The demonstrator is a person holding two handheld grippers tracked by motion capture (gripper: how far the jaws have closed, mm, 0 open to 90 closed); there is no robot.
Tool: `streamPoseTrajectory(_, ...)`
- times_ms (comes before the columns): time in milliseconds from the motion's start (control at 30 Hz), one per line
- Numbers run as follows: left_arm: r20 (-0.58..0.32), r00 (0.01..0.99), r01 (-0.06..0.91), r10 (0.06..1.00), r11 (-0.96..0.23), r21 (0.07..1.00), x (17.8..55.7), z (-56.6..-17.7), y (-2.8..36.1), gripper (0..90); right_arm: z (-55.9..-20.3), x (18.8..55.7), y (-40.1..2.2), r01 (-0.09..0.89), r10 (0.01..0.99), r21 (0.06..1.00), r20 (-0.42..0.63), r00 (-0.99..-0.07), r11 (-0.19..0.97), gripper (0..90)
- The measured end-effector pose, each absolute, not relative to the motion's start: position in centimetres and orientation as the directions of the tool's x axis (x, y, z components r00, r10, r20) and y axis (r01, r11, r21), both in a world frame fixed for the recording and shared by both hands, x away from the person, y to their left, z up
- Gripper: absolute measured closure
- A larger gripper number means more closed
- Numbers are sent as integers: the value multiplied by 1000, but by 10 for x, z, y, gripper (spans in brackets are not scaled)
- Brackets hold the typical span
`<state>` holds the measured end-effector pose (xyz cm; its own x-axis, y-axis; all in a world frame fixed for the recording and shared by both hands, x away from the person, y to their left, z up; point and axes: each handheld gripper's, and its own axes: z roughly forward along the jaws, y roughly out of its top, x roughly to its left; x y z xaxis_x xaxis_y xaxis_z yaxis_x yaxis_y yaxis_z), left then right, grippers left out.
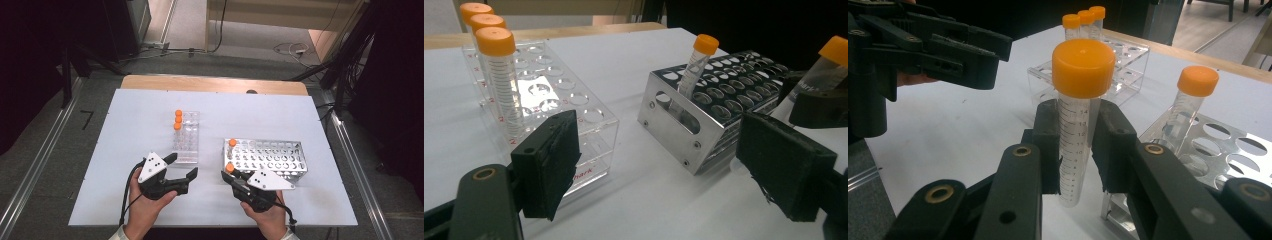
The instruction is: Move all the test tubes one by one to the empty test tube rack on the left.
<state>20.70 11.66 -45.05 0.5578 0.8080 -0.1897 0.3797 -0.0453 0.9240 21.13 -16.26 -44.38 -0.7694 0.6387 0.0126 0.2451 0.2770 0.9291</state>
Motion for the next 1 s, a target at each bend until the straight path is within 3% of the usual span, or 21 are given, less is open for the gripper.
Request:
streamPoseTrajectory(367,-178,622,349,763,-67,935,198,-441,105,228,-452,213,-148,256,620,917,12,-785,306,720)
streamPoseTrajectory(1000,-124,700,277,704,-107,955,191,-436,84,420,-458,213,-122,253,578,908,15,-816,334,720)
